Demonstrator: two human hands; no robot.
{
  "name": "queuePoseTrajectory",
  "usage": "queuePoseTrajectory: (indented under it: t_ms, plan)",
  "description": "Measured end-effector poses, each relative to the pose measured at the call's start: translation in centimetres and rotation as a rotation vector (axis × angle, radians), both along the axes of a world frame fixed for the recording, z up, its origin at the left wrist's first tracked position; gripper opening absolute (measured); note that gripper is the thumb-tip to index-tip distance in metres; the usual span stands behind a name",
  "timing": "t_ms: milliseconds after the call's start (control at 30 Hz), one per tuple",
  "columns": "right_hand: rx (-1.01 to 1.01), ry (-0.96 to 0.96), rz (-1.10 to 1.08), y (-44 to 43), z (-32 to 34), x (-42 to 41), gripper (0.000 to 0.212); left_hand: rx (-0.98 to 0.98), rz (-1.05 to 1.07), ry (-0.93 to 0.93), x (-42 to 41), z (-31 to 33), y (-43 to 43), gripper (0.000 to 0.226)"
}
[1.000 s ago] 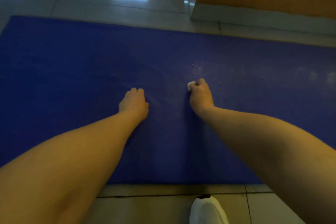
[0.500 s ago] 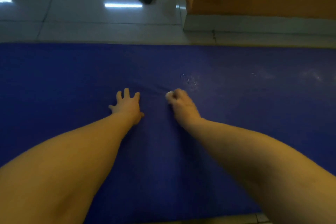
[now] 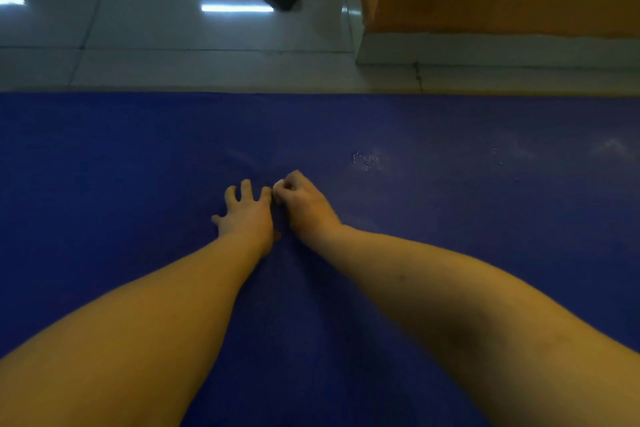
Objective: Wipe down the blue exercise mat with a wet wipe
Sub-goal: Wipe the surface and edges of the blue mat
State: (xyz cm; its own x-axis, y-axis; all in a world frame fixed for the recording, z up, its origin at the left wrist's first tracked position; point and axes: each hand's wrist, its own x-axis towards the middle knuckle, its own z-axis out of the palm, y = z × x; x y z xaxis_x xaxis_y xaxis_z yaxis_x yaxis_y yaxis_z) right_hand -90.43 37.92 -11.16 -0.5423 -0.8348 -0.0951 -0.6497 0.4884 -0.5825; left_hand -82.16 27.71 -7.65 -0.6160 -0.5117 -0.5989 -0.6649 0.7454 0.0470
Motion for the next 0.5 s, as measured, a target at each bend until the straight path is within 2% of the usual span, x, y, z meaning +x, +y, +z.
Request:
queuePoseTrajectory:
  t_ms: [67, 167, 267, 300, 400, 500]
  plan:
    - [-0.016, 0.049, -0.118, 2.1, 0.5, -2.5, 0.009, -0.003, -0.005, -0.003, 0.0, 0.0, 0.0, 0.096]
    - [0.061, 0.116, -0.455, 6.5, 0.8, -7.9, 0.020, 0.002, -0.021, 0.003, 0.0, -0.1, -0.1, 0.096]
    - [0.072, -0.004, -0.822, 8.4, 0.5, -12.0, 0.013, 0.007, -0.029, -0.004, 0.1, -0.1, -0.2, 0.097]
    - [0.089, -0.004, -0.882, 7.9, 0.1, -12.3, 0.013, 0.005, -0.032, -0.007, 0.0, -0.1, -0.2, 0.097]
    - [0.006, -0.036, -0.842, 3.5, -0.8, -9.5, 0.012, 0.011, -0.026, -0.008, -0.1, -0.1, -0.2, 0.098]
    - [-0.044, 0.004, -0.557, -1.3, -0.9, -4.0, 0.013, 0.009, -0.026, -0.010, -0.1, 0.1, -0.1, 0.098]
